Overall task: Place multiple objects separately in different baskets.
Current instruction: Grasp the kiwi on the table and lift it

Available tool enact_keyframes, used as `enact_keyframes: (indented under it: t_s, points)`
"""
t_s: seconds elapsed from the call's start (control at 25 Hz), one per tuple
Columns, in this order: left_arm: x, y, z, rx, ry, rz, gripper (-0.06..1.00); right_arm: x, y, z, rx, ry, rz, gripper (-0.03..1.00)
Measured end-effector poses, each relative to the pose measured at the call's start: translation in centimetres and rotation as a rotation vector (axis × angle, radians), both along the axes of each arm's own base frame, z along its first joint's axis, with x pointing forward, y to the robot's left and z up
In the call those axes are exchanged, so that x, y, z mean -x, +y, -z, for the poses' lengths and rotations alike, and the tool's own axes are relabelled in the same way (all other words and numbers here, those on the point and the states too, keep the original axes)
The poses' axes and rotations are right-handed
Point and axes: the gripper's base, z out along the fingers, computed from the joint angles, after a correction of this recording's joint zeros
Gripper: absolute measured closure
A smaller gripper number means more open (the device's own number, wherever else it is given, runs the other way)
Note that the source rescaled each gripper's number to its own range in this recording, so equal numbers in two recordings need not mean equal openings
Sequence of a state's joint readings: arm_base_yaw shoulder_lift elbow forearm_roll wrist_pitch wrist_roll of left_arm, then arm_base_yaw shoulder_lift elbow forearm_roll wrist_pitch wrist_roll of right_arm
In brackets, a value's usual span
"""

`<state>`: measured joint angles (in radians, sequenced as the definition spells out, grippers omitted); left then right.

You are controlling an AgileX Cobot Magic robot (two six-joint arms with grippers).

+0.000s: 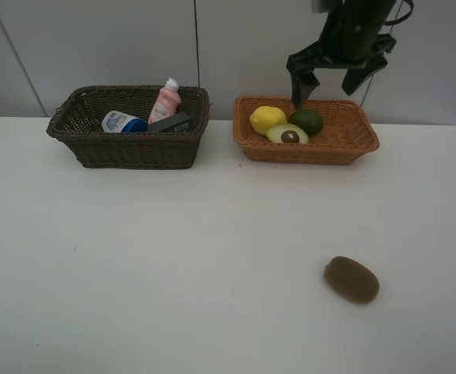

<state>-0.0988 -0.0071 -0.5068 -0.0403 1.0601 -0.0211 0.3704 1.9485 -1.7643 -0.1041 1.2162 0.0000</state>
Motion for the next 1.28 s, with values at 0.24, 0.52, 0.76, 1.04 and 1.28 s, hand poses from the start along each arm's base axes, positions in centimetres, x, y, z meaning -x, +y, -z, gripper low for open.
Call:
enact_keyframes:
  t_s: [0.24,0.52,0.76,1.04,1.28]
  points:
    - [0.0,0.0,0.0,0.0,0.0,0.0,-0.05,6.2,-3.4,2.7,0.057,0.174,0.06,-0.02]
    - [0.0,0.0,0.0,-0.001,0.0,0.0,-0.05,12.6,-5.0,6.9,0.063,0.386,0.093,-0.02]
    - [0.0,0.0,0.0,-0.001,0.0,0.0,-0.05,15.2,-5.6,11.2,0.041,0.417,0.099,-0.02]
    - [0.0,0.0,0.0,-0.001,0.0,0.0,-0.05,16.6,-5.5,13.2,-0.031,0.405,0.055,-0.02]
    - [0.0,0.0,0.0,-0.001,0.0,0.0,-0.05,16.7,-5.4,13.8,-0.052,0.371,-0.007,-0.02]
